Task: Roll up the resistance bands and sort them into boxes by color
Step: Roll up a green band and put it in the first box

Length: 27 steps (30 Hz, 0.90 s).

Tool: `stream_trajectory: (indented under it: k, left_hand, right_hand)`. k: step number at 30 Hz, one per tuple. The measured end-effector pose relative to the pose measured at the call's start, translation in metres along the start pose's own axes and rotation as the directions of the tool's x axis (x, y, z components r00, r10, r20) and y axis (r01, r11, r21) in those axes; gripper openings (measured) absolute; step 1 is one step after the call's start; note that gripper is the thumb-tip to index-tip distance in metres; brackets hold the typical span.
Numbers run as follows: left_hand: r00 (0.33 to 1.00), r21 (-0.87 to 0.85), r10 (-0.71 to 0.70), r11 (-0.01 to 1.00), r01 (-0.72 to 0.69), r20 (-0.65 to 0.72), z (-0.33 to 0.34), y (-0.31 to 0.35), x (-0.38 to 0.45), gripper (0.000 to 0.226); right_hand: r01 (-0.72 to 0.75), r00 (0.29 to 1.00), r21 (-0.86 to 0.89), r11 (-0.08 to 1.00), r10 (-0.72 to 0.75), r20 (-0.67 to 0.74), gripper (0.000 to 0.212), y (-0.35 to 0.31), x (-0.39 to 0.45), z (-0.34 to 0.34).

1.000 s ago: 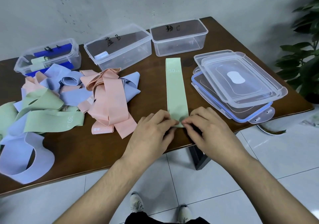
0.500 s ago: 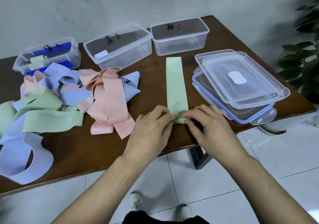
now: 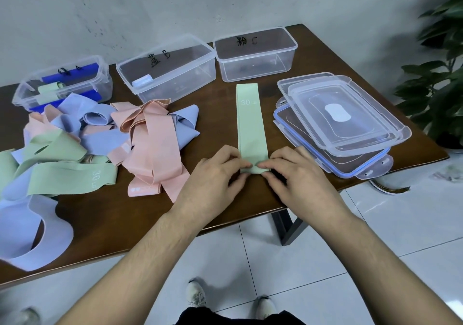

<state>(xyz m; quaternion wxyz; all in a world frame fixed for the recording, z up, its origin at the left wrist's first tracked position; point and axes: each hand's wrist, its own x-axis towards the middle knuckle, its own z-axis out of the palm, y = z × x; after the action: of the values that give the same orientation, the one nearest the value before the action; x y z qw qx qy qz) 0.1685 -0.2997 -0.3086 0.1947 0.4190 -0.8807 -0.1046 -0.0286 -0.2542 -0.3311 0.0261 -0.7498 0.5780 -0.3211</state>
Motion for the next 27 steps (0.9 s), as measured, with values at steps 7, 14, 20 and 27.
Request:
stream_trajectory:
  k: [7,14,20,27]
  left_hand:
    - [0.995,0.034,0.085,0.996,-0.083,-0.047,0.001,0.005,-0.01,0.017]
    - [0.995,0.024,0.071,0.997,-0.07,-0.066,0.0,0.016,-0.029,0.017]
    - [0.995,-0.016,-0.029,1.0,0.027,-0.092,0.004,0.017,-0.025,0.022]
    - [0.992,0.013,-0.061,0.998,0.063,-0.112,0.006,0.017,-0.028,0.025]
  right_hand:
    - [0.067,0.996,-0.039,0.997,-0.064,0.07,0.018,-0.004,-0.006,-0.007]
    - [0.07,0.996,0.026,0.997,-0.072,0.053,0.017,-0.005,-0.019,-0.011]
    - [0.02,1.0,0.029,0.999,-0.02,-0.019,0.022,-0.012,-0.023,-0.009]
    - [0.019,1.0,-0.014,1.0,-0.019,-0.015,0.021,-0.012,-0.017,-0.004]
